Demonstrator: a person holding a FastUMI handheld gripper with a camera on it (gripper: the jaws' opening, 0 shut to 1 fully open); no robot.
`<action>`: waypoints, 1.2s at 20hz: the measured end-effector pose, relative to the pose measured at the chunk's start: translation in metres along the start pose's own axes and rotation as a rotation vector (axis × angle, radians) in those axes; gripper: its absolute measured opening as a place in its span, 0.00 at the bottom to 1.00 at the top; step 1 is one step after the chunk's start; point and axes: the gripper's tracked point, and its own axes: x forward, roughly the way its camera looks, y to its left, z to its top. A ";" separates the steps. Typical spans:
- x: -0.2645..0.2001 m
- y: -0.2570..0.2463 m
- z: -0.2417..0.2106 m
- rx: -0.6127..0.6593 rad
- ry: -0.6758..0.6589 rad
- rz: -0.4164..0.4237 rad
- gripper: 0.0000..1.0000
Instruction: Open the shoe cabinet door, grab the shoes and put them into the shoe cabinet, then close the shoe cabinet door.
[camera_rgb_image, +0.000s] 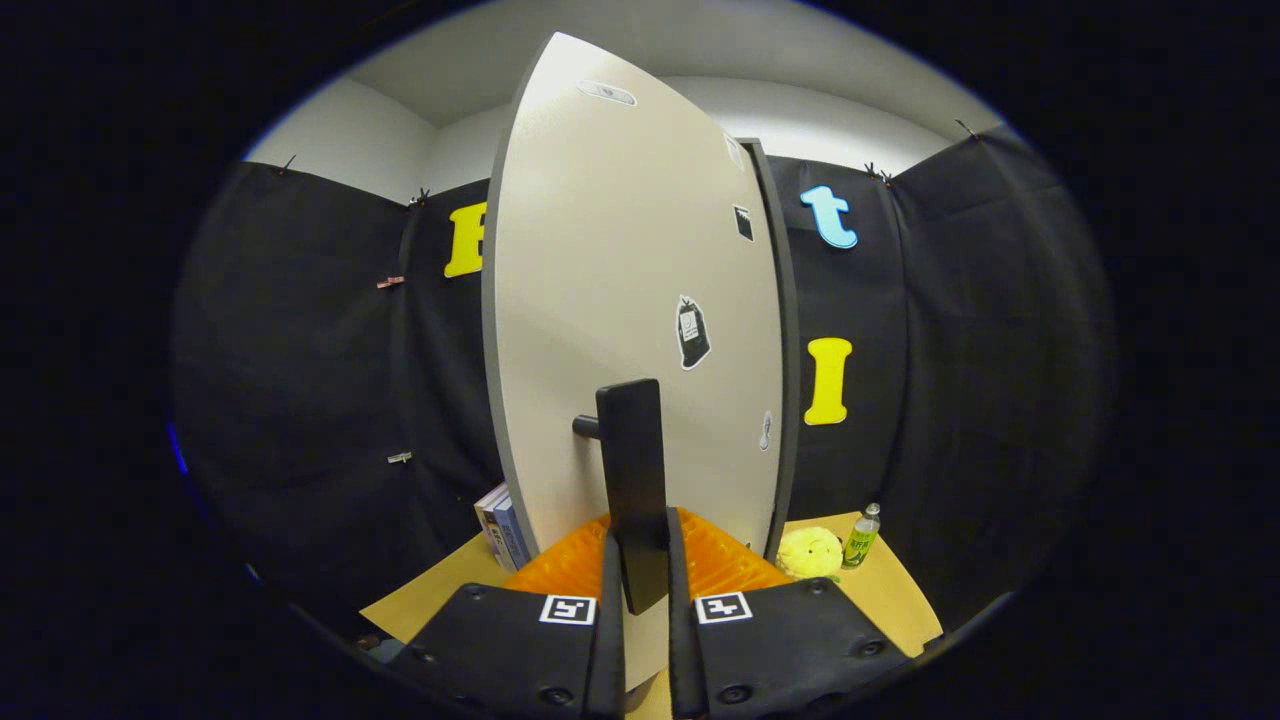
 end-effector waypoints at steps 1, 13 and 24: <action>-0.005 -0.008 0.000 0.008 0.004 -0.007 0.21; -0.032 -0.083 0.004 0.015 0.006 -0.067 0.18; -0.039 -0.132 0.012 0.004 -0.005 -0.102 0.15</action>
